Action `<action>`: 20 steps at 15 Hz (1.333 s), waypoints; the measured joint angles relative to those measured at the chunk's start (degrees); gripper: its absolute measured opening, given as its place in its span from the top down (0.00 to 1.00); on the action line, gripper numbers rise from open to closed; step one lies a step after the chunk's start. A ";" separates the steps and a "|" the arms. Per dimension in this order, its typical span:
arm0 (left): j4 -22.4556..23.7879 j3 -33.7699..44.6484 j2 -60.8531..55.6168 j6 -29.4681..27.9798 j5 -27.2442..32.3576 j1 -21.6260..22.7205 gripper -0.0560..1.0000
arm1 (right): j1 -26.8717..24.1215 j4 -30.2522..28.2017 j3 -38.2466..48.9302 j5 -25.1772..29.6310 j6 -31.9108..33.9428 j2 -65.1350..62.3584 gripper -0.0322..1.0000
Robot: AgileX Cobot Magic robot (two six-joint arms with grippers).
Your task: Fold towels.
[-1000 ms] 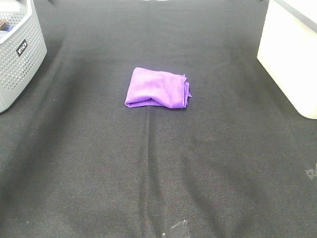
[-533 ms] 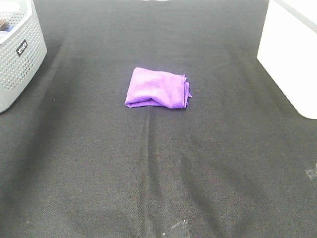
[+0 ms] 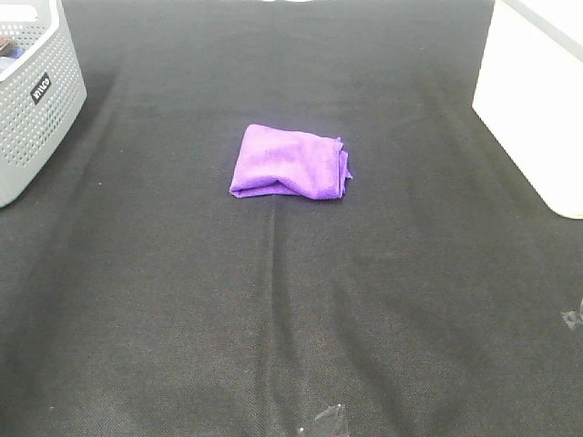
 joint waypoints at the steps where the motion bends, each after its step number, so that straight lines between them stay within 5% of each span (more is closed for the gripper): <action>1: 0.40 3.84 -6.36 0.00 0.06 0.00 0.27 | 0.00 -0.52 1.95 0.00 0.00 -4.93 0.21; 9: 0.29 21.08 -44.18 0.00 2.52 0.00 0.27 | 0.00 -5.79 15.18 0.06 -2.35 -30.94 0.21; 16: -2.29 31.40 -46.47 0.06 2.92 0.00 0.27 | 0.00 -5.79 28.82 -2.46 -3.15 -34.95 0.21; 20: -2.06 34.61 -46.58 -0.52 -4.24 0.00 0.27 | 0.00 -5.79 31.00 -6.07 -3.15 -34.95 0.21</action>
